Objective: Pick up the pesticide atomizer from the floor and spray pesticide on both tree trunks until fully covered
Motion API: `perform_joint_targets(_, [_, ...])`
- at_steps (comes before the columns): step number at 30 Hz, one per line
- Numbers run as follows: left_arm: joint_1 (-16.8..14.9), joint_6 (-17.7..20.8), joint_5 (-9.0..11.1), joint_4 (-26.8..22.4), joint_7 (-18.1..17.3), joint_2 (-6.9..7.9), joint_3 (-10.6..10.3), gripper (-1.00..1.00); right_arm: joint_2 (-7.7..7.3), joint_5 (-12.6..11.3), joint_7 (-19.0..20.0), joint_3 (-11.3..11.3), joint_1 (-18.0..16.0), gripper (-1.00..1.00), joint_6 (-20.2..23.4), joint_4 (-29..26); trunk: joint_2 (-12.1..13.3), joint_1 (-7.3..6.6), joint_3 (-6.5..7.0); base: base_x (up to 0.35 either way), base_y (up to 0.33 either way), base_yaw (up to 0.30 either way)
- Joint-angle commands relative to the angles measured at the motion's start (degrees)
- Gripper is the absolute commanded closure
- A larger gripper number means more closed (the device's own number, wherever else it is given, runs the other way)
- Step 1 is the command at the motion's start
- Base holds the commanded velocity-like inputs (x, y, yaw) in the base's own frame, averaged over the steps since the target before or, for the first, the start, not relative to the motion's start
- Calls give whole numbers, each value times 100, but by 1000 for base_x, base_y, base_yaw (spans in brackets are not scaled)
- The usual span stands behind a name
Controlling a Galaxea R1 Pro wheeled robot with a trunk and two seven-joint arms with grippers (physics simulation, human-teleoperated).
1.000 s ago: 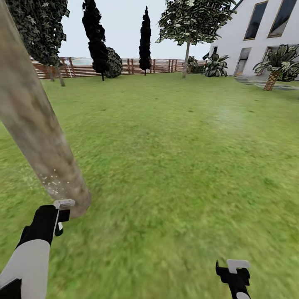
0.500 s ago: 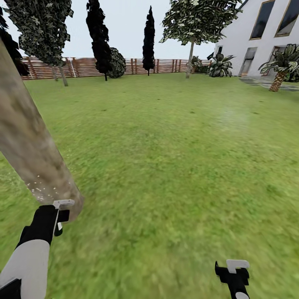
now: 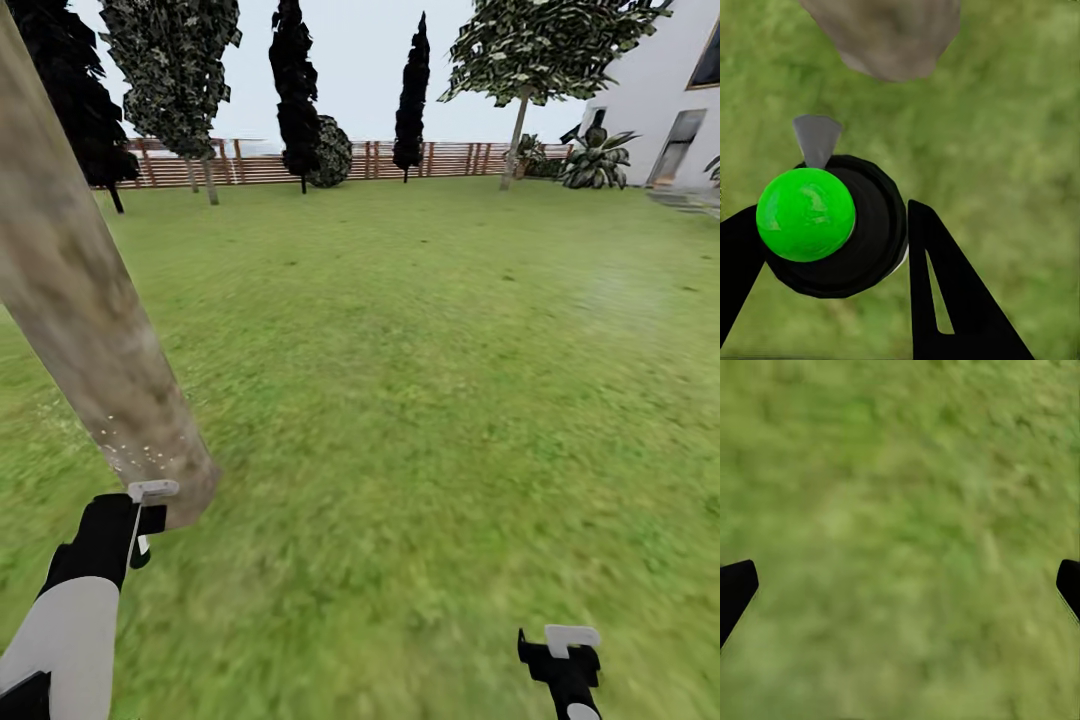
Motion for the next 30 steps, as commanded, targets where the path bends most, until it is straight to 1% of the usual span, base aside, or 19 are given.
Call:
perform_joint_targets(1, [-7,14,-62,-7,-53,-5,17,100,-2,-57,-12,50,-1,-100,-15,0,-2,1,-5,166,-235,277])
perform_joint_targets(19, [-7,14,-56,0,-53,-10,13,100,6,-57,-12,50,-1,-100,-15,0,-2,1,-5,175,-235,276])
perform_joint_targets(30, [-7,14,-55,1,-53,-13,8,100,6,-57,-8,50,-1,-100,-15,-4,-2,1,-5,176,-234,23])
